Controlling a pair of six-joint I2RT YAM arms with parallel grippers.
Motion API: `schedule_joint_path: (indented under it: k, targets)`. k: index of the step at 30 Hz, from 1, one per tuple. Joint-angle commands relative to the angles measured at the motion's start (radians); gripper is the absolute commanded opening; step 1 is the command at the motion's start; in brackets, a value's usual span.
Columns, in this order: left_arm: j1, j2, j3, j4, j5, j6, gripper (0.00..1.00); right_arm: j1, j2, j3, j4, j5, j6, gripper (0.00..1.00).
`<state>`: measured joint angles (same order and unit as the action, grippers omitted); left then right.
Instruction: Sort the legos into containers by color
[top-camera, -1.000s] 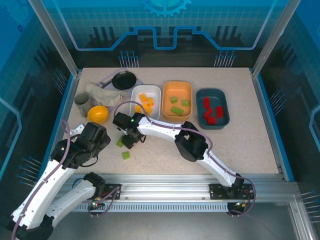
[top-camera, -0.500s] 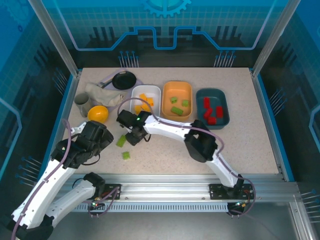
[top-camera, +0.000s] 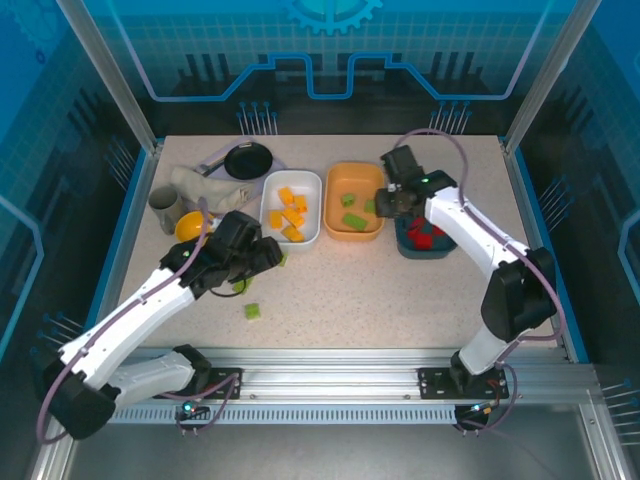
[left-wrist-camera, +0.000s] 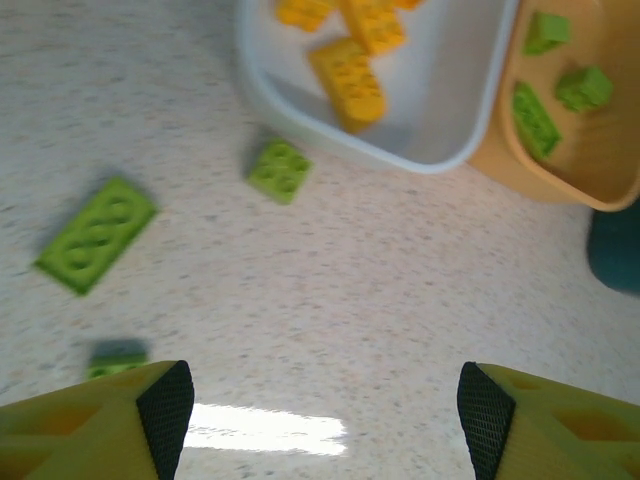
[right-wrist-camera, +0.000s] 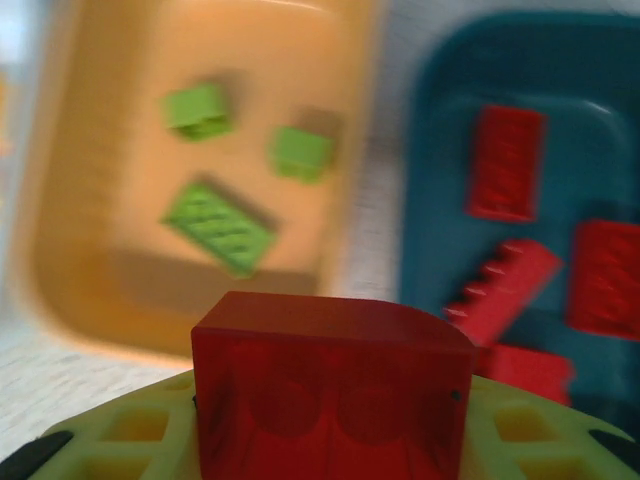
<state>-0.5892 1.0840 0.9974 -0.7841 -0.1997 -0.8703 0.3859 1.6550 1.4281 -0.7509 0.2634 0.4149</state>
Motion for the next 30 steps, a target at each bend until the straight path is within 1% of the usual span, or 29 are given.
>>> schedule_joint_path:
  k: [1,4,7,10,14,18,20,23,25,28,30]
  targets:
    - [-0.038,0.074,0.084,0.097,0.051,0.065,0.74,-0.109,0.056,0.008,0.001,-0.005,0.092,0.41]
    - [-0.062,0.131,0.123,0.115,0.061,0.077,0.74,-0.211,0.136,0.051,-0.001,-0.028,0.181,0.41]
    - [-0.080,0.174,0.154,0.118,0.071,0.085,0.74,-0.266,0.222,0.106,0.001,-0.055,0.256,0.41]
    - [-0.092,0.191,0.165,0.118,0.071,0.087,0.74,-0.295,0.307,0.184,-0.019,-0.078,0.314,0.41]
    - [-0.101,0.198,0.164,0.115,0.071,0.083,0.74,-0.310,0.397,0.290,-0.061,-0.065,0.384,0.41]
    - [-0.103,0.195,0.158,0.103,0.069,0.079,0.74,-0.332,0.453,0.340,-0.076,-0.085,0.462,0.43]
    - [-0.103,0.191,0.154,0.093,0.065,0.076,0.74,-0.335,0.476,0.368,-0.081,-0.095,0.480,0.48]
    - [-0.103,0.182,0.146,0.076,0.056,0.073,0.74,-0.334,0.503,0.423,-0.115,-0.111,0.486,0.63]
    - [-0.103,0.176,0.143,0.059,0.044,0.070,0.74,-0.331,0.489,0.425,-0.112,-0.114,0.483,0.70]
    - [-0.100,0.167,0.143,0.025,0.019,0.064,0.74,-0.310,0.437,0.411,-0.091,-0.110,0.454,0.76]
    - [-0.097,0.160,0.140,0.003,0.008,0.061,0.74,-0.294,0.395,0.401,-0.087,-0.108,0.435,0.76]
